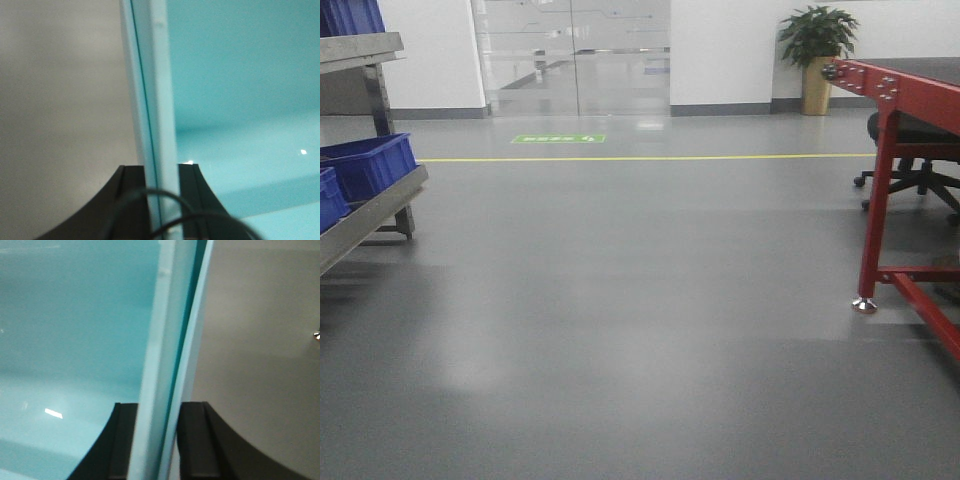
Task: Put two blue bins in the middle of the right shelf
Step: 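Drive across the open floor holding the teal bin in both grippers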
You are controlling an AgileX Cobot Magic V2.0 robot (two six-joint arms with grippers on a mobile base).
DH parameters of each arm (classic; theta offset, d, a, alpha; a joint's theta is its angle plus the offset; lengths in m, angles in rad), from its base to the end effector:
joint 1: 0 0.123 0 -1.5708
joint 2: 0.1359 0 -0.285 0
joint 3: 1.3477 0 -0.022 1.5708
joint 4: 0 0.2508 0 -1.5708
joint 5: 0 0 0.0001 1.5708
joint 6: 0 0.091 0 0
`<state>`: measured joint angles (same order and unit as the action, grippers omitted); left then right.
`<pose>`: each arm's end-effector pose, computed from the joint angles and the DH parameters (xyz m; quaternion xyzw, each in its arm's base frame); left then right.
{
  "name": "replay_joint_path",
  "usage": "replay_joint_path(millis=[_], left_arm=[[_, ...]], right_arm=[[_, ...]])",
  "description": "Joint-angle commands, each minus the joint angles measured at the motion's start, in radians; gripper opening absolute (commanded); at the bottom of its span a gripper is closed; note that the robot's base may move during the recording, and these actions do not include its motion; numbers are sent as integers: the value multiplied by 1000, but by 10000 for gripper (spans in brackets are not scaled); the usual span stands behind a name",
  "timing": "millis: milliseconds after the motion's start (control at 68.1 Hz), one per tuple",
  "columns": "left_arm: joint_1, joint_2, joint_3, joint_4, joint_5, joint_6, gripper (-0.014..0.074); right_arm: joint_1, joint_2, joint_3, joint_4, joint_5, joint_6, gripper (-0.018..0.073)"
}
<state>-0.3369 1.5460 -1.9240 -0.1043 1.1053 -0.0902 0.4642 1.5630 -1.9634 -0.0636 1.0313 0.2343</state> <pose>0.2979 -0.1133 0.4844 0.1098 0.8857 -0.1459 0.4269 0.2932 0.1413 0.4956 -0.1007 0.8647 0.1382 0.4723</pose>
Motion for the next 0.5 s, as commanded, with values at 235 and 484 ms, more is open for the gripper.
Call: replay_joint_path(millis=[235, 484], left_arm=[[-6, -23, -22, -71, -84, 8, -111], [-6, -23, -22, -71, -84, 8, -111]], right_arm=[[-1, -12, -16, 5, -78, 11, -155], [-1, -12, -16, 5, -78, 11, -155]])
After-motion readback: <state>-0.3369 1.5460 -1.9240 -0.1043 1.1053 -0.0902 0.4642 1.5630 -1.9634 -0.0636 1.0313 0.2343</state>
